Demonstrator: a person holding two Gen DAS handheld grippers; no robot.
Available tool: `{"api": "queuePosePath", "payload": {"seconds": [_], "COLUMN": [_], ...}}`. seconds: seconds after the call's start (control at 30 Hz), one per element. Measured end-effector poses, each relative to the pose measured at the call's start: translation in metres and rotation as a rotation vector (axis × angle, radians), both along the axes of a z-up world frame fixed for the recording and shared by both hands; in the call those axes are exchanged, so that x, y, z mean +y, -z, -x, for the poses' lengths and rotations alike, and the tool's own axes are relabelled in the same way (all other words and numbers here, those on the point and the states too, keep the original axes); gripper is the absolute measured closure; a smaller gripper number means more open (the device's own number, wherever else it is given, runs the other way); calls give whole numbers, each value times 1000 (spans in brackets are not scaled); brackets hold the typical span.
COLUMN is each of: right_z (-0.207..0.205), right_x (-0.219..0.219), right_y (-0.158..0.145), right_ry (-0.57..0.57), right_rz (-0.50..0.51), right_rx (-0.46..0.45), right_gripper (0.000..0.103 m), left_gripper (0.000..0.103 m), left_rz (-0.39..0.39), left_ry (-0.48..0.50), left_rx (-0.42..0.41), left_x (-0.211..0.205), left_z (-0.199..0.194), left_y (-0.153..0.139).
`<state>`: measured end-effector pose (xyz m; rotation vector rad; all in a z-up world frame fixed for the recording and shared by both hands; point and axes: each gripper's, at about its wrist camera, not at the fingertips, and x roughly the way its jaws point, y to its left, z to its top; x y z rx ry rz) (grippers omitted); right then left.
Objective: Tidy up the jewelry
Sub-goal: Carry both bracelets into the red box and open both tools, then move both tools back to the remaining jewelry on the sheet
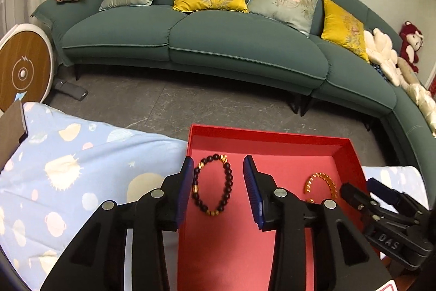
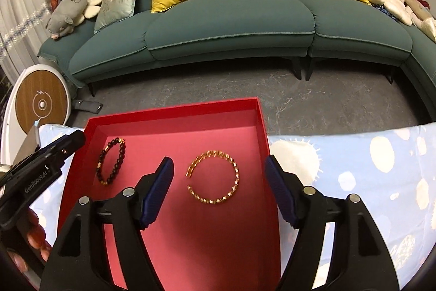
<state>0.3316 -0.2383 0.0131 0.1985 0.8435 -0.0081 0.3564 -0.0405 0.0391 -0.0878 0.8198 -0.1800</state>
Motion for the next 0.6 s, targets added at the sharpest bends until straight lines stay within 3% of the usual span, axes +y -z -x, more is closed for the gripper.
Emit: {"api": "queuePosePath", "payload": {"seconds": [0.13, 0.4, 0.6], "right_z": [15, 45, 65], "right_x": [4, 23, 20], "right_y": [7, 13, 14], "right_ry": [18, 56, 70], "right_rz": [-21, 52, 23], "right_rx": [14, -36, -66], "right_gripper": [29, 27, 27], "left_gripper": [62, 62, 62], "left_rz": [-53, -186, -185], "left_ry": [2, -15, -27], "left_rx": [12, -9, -19], "left_x": [3, 1, 15], "left_z": [16, 24, 23], "left_y": [6, 27, 33]}}
